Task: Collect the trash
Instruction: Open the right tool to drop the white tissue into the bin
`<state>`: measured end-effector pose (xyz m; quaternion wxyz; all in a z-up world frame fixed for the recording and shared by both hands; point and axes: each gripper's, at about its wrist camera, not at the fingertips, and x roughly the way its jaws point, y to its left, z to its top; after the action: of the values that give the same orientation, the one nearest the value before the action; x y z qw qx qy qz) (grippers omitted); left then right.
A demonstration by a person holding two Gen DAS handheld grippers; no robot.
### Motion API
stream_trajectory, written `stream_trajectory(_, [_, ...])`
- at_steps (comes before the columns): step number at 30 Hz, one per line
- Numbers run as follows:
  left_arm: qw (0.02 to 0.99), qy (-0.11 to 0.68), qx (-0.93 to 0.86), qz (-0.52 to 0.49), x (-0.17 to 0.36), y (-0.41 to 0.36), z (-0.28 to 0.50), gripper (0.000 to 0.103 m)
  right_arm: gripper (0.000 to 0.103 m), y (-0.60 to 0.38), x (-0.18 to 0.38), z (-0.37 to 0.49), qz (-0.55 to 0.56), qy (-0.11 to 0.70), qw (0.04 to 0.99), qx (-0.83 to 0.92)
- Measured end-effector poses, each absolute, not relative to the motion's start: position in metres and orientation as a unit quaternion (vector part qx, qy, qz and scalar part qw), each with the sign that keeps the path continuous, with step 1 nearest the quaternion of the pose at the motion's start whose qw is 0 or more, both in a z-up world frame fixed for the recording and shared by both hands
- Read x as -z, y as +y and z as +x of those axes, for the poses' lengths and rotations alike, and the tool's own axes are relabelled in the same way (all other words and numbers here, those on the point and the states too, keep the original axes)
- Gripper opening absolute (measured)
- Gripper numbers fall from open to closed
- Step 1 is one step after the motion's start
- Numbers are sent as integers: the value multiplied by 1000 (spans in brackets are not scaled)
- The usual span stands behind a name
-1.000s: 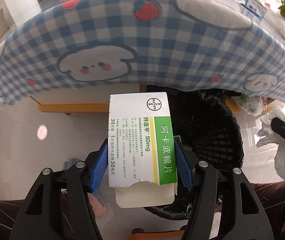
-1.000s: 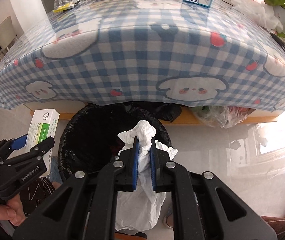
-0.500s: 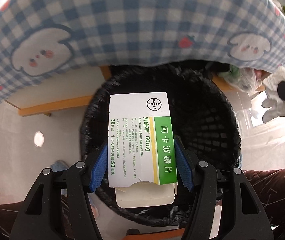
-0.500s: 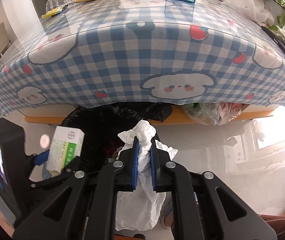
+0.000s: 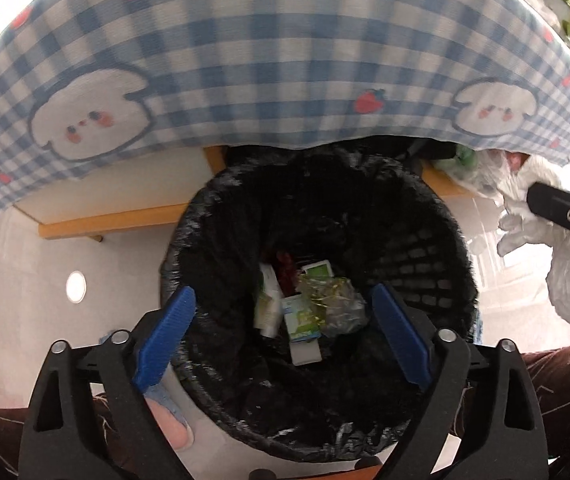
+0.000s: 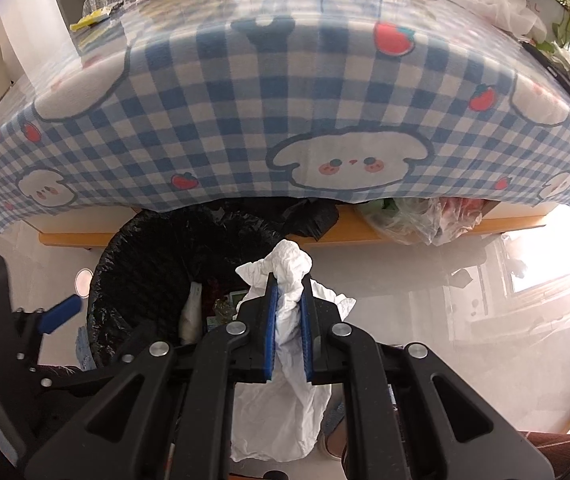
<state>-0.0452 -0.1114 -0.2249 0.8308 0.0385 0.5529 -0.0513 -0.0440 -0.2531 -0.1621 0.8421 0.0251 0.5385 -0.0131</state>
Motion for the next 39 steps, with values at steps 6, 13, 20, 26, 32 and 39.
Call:
stream_trajectory(6, [833, 553, 23, 16, 222, -84, -42, 97, 9, -240, 183, -37, 25, 548, 836, -3])
stream_trajectory(13, [839, 545, 11, 8, 218, -61, -45, 97, 9, -221, 206, -33, 24, 561, 827, -15])
stream_trajectory(20, [836, 549, 1, 3, 223, -41, -45, 97, 9, -205, 214, -32, 22, 567, 823, -28])
stream_trajectory(26, [836, 548, -11, -11, 222, -20, -47, 97, 10, -189, 217, -32, 13, 568, 822, -43])
stream_trajectory(32, [839, 544, -21, -23, 219, -5, -48, 97, 11, -170, 213, -32, 7, 562, 825, -56])
stream_trajectory(39, [841, 539, -25, -23, 216, -1, -48, 97, 11, -154, 205, -31, 4, 549, 832, -71])
